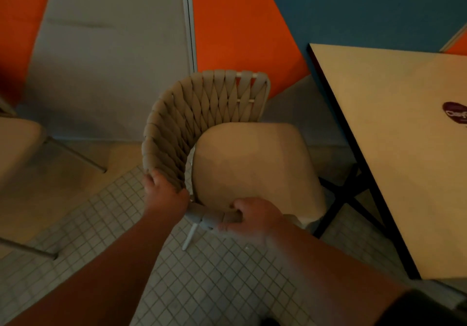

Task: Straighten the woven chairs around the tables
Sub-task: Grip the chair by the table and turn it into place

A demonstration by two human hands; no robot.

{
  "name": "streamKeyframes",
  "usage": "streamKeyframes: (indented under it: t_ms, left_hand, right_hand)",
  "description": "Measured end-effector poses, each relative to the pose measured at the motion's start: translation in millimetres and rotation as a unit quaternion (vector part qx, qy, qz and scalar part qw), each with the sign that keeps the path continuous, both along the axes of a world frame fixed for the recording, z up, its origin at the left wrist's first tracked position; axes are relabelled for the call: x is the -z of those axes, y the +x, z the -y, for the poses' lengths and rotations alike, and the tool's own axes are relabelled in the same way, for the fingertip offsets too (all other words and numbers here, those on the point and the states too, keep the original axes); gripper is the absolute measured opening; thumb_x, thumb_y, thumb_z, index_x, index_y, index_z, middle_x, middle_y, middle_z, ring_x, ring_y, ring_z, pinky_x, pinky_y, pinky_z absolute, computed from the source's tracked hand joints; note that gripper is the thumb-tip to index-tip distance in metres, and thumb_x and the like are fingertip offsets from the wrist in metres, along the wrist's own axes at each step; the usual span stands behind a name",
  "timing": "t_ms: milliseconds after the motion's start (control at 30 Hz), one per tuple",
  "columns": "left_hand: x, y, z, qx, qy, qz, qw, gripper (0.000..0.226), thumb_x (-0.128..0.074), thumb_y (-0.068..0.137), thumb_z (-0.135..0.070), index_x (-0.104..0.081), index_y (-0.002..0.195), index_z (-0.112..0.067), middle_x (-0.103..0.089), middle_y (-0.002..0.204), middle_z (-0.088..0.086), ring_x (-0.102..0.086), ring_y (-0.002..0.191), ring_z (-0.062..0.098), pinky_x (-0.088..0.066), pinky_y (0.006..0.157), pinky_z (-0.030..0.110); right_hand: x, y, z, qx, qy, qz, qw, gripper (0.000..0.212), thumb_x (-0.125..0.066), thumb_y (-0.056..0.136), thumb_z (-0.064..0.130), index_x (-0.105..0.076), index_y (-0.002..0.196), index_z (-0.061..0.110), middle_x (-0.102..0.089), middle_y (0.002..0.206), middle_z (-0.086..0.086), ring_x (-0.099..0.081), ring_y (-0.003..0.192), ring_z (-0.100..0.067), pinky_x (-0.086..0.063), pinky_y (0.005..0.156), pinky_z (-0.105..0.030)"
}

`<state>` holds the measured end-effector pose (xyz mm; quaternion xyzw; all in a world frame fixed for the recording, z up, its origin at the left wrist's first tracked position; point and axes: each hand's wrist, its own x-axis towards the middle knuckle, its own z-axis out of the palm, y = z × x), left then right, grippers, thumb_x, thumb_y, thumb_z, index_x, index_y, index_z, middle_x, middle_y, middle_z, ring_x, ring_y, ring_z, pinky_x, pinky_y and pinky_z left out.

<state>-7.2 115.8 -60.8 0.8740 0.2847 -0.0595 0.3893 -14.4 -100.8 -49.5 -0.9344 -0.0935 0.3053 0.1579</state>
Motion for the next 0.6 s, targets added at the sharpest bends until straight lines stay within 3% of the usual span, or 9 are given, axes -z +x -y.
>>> streamKeyframes:
  t_ms: [67,167,367,600]
  left_hand:
    - [-22,-13,0,0.121,0.087,0.027,0.988,0.098,-0.066,0.088,-0.051,-0.005,0.159,-0.024,0.002,0.168,0.003,-0.011,0.153,0.034,-0.027,0.118,0.060]
    - [-81,-22,5,0.237,0.166,0.069,0.955,0.094,-0.054,0.088,-0.066,-0.004,0.160,-0.033,0.000,0.169,0.002,0.003,0.154,0.030,-0.013,0.122,0.059]
    - [-183,-44,39,0.314,0.225,0.109,0.916,0.099,-0.033,0.078,-0.081,-0.006,0.160,-0.033,-0.007,0.169,0.005,0.000,0.154,0.032,-0.009,0.120,0.057]
    - [-224,-53,66,0.340,0.262,0.118,0.895,0.092,-0.040,0.087,-0.075,-0.003,0.160,-0.033,-0.004,0.169,0.005,0.002,0.154,0.033,-0.008,0.121,0.058]
  right_hand:
    - [-16,-4,10,0.041,0.027,0.019,0.999,0.097,-0.057,0.079,0.080,-0.034,0.156,0.025,-0.039,0.158,-0.005,-0.037,0.142,-0.026,-0.037,0.114,-0.043]
    - [-63,-14,34,0.105,0.050,0.105,0.988,0.107,-0.053,0.078,0.083,-0.014,0.161,0.027,-0.023,0.167,-0.005,-0.021,0.152,-0.028,-0.026,0.121,-0.049]
    - [-163,-30,89,0.123,0.012,0.209,0.970,0.125,-0.047,0.064,0.095,-0.012,0.160,0.022,-0.018,0.167,-0.012,-0.012,0.154,-0.035,-0.023,0.122,-0.055]
    - [-208,-48,109,0.097,0.016,0.233,0.968,0.125,-0.051,0.068,0.092,-0.008,0.162,0.022,-0.010,0.170,-0.012,-0.002,0.156,-0.036,-0.013,0.125,-0.056]
